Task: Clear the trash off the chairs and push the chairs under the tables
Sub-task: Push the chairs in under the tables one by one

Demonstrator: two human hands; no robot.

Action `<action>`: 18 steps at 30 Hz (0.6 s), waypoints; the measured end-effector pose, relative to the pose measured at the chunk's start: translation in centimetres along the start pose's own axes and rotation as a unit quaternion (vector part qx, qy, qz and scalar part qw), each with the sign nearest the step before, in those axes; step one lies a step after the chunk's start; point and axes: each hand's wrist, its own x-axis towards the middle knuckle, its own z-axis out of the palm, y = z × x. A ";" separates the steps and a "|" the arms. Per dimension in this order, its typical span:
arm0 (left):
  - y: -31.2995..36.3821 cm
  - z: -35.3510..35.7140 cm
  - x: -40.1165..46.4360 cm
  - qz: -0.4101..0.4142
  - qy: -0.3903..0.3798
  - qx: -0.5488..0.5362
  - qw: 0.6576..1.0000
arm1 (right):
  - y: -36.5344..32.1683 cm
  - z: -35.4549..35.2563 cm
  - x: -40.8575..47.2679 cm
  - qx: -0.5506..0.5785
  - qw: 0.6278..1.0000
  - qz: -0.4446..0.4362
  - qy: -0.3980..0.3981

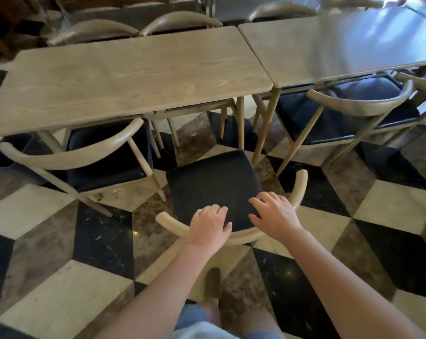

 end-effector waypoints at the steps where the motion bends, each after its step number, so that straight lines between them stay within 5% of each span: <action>1: 0.3 0.3 0.0 -0.006 -0.004 -0.001 1.000 | 0.6 0.3 0.0 0.004 1.000 -0.005 -0.002; 18: 6.9 6.4 -3.0 -0.124 -0.022 0.005 0.992 | 8.0 5.3 -1.7 -0.021 0.977 -0.201 -0.073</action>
